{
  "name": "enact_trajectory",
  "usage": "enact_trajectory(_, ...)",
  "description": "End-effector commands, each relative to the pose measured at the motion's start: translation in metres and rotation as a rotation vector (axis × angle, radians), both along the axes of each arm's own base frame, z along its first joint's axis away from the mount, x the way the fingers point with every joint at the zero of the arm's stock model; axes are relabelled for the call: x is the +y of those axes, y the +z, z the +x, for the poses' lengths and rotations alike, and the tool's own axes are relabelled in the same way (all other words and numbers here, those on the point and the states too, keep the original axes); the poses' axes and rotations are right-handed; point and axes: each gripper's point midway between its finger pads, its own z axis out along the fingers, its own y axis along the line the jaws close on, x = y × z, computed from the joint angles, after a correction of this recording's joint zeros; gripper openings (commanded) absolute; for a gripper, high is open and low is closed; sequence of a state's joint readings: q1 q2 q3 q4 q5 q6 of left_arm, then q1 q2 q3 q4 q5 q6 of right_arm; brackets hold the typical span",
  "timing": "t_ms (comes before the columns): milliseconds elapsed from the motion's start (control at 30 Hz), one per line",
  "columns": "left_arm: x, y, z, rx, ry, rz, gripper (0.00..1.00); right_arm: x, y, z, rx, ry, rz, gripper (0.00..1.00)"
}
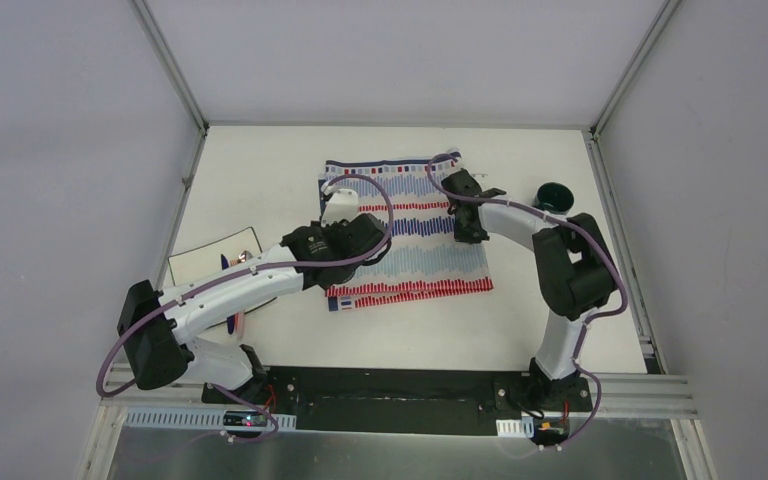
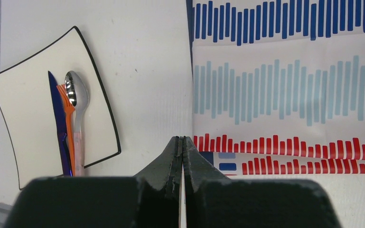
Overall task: Set the dinner table for one person
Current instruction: Move the napkin to the center of the board.
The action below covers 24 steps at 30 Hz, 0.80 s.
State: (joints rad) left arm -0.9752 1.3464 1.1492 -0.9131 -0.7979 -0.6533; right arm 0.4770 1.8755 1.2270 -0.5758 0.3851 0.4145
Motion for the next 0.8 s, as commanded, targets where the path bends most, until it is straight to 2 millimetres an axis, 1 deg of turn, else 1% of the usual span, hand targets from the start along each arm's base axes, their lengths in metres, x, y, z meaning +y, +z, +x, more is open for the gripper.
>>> enact_trajectory(0,0.011,0.01,-0.001,-0.035,0.014,0.016,0.0,-0.007,-0.022,-0.027,0.074,-0.033,0.016,0.0)
enact_trajectory(167,0.012,0.009,-0.002,-0.033,0.014,0.018,0.0,-0.012,-0.024,-0.04,0.084,-0.04,0.011,0.0)
enact_trajectory(333,0.011,0.008,-0.002,-0.029,0.013,0.02,0.0,-0.013,-0.025,-0.048,0.089,-0.046,0.015,0.0)
enact_trajectory(767,0.011,0.009,-0.001,-0.032,0.014,0.023,0.0,-0.008,-0.015,-0.063,0.077,-0.038,0.016,0.0)
